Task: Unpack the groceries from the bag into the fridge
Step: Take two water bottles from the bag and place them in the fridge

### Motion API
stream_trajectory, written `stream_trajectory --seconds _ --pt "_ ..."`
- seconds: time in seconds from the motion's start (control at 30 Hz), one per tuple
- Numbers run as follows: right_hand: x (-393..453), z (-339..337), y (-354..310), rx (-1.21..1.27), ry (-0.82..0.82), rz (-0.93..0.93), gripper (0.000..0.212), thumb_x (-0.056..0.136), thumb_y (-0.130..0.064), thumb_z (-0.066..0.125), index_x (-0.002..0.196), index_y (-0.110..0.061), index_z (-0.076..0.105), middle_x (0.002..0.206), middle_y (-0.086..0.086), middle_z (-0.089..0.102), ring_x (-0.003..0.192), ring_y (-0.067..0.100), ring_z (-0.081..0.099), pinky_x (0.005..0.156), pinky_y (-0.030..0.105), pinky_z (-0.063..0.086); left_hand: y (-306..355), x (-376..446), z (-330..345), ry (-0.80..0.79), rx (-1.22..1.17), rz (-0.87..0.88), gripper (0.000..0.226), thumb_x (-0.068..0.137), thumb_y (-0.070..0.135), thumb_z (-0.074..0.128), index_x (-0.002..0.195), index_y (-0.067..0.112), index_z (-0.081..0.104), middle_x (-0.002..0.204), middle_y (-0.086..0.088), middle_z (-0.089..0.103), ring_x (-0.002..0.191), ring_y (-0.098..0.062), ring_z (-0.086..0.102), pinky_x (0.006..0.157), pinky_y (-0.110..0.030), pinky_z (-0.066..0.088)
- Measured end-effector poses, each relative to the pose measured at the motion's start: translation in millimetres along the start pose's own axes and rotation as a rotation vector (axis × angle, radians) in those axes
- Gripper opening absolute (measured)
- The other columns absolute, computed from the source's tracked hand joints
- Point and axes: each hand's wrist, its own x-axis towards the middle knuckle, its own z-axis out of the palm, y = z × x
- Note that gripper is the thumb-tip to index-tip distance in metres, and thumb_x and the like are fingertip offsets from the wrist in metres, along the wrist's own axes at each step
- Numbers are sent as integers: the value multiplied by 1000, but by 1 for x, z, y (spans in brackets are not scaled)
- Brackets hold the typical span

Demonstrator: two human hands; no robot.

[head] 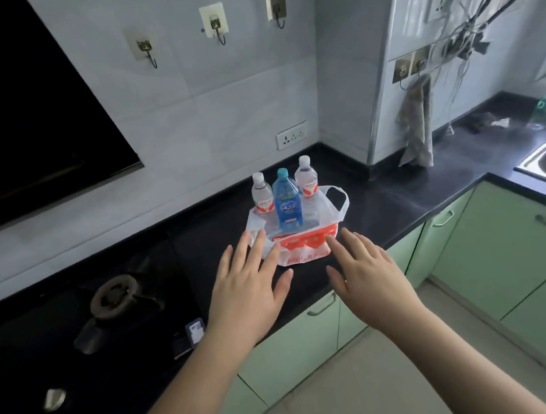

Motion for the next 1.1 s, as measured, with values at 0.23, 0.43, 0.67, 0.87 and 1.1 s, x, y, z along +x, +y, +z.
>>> stream_trajectory --seconds 0.23,0.43,0.67,0.87,1.1 --pt "51 19 23 20 -49 -29 58 92 -45 29 139 -17 49 141 10 52 133 29 45 107 44 38 -1 47 30 -74 3 -15 64 96 54 16 140 21 48 152 -5 39 144 -27 27 114 -49 27" --pt "107 44 23 -30 -81 -62 55 95 -46 34 142 -19 44 146 9 47 135 30 43 109 45 35 -26 96 61 -116 -23 -20 74 94 59 -2 149 24 33 157 -5 29 147 -26 17 117 -48 19" --pt "168 76 27 -105 -159 -98 60 96 -50 38 149 -23 30 157 8 27 146 28 20 116 39 10 -53 149 103 -137 -152 -2 72 92 62 -1 152 28 21 161 -2 18 149 -20 7 120 -45 11" --pt "189 108 43 -138 -238 -44 61 95 -51 41 149 -23 32 158 7 26 146 29 20 112 36 3 -59 181 145 -144 -189 47 68 96 60 9 150 24 29 158 -7 26 147 -23 15 119 -46 17" --pt "220 146 72 -59 -318 -76 66 97 -50 36 153 -19 19 162 5 8 149 24 4 112 31 -7 -50 199 190 -98 -234 66 54 98 48 36 142 18 46 148 -9 44 141 -25 33 116 -43 20"
